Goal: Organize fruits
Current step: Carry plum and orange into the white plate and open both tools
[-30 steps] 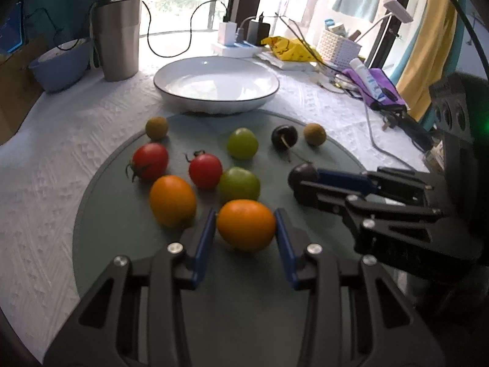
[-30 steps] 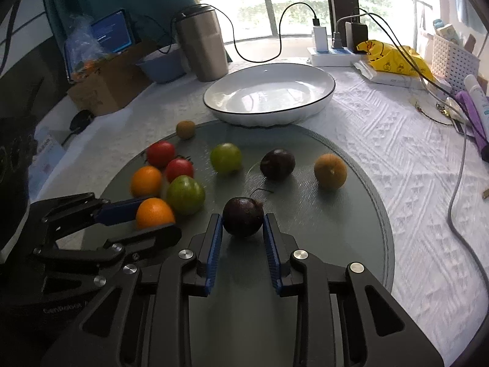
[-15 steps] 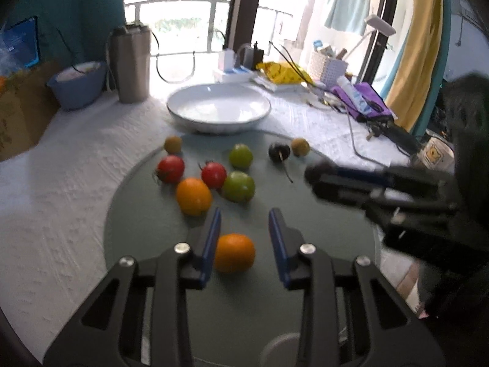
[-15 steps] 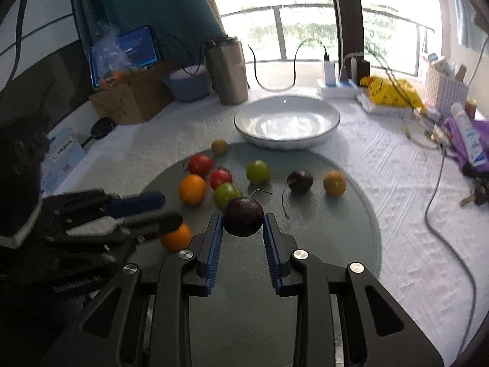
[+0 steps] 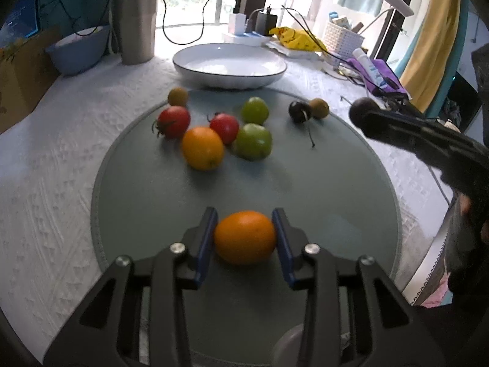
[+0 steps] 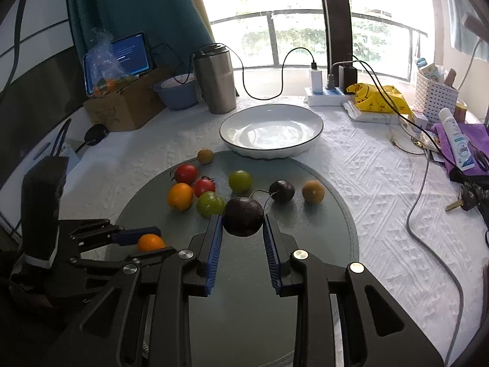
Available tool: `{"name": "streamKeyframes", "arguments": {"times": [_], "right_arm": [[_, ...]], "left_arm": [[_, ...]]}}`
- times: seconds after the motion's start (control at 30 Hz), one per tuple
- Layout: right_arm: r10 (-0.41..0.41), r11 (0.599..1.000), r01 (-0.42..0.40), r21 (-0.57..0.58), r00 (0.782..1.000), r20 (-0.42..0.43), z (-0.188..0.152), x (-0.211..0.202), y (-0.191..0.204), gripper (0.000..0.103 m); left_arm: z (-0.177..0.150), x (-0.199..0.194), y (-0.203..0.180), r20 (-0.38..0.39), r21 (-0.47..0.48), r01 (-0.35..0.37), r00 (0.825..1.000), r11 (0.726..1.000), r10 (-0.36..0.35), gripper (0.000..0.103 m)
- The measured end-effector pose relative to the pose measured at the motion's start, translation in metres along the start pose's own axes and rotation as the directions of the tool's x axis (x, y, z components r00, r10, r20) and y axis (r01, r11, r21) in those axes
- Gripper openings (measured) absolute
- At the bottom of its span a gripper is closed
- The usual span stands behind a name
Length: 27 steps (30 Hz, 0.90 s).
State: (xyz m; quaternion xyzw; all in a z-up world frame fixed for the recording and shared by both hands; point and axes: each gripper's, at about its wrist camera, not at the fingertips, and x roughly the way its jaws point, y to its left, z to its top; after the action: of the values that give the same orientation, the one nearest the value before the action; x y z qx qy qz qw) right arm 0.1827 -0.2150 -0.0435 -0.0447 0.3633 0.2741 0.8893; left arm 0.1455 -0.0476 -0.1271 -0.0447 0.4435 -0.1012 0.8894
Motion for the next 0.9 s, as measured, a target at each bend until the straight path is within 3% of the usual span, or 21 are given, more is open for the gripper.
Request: {"name": "streamKeyframes", "arguments": {"times": [0.13,0.4,0.9], "right_arm": [[-0.004,1.000,0.004,-0.009,1.000,0.012,0.012,0.004,-0.006,0.029],[-0.007,0.999,0.008,-0.038,0.999,0.042,0.051,0.025,-0.022,0.029],[0.010,0.997,-0.011,-0.080,1.000,-0.016,0.097,0.105,-0.044,0.029]], "left_arm": [[0.014,-0.004,0.001,0.021,0.004,0.012,1.000,1.000,-0.012,0.038],[0.071,-0.010,0.007,0.119,0.004,0.048,0.992,0.999,-0.048,0.038],[0.162,0.059,0.033,0.116,-0.012,0.023,0.993,1.000,-0.021,0.038]]}}
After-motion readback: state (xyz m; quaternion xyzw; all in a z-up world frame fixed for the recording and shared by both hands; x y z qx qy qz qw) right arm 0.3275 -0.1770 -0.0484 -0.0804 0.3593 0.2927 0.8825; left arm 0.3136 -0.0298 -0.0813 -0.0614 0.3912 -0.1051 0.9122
